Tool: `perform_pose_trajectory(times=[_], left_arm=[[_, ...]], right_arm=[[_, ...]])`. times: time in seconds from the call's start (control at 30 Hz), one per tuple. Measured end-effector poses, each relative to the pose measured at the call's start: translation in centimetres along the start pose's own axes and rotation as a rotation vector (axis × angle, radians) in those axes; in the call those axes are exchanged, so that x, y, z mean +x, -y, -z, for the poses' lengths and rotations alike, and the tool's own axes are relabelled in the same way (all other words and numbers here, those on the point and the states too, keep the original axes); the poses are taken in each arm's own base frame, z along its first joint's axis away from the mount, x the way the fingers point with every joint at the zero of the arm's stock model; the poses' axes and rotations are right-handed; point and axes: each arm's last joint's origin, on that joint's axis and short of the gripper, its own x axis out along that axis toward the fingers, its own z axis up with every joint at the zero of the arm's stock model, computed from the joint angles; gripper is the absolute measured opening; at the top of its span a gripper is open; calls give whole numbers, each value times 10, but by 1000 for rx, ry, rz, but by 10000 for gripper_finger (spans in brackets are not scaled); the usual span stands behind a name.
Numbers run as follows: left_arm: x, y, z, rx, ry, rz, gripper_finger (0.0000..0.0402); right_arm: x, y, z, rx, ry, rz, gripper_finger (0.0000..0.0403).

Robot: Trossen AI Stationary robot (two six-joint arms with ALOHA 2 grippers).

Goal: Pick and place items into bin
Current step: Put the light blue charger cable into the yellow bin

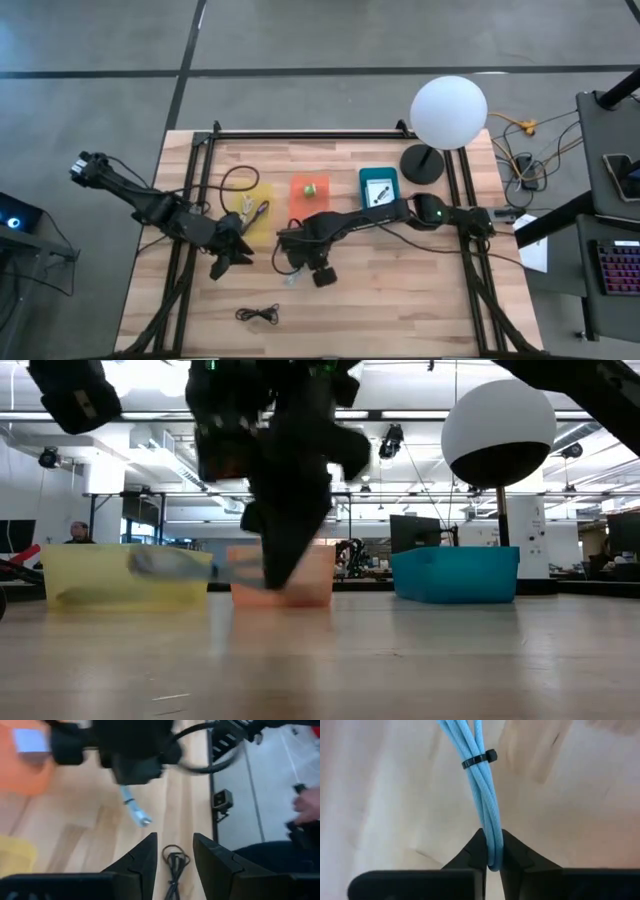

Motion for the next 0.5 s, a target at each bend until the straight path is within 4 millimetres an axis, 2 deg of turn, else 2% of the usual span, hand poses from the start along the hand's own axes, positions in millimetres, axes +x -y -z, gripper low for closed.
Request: perform_pose_trajectory(times=[0.13, 0.2, 0.37, 0.5], left_arm=[[-12, -7, 3, -17, 29, -63, 109], [-21, -10, 4, -29, 66, -97, 109], [-46, -17, 5, -40, 211, -162, 109], [-56, -30, 11, -17, 257, -321, 109]], right_arm=[[-33, -7, -13, 137, 124, 15, 16], [-53, -7, -20, 270, 209, 34, 15], [-83, 15, -36, 710, 445, -45, 14], [-98, 38, -49, 918, 646, -183, 14]])
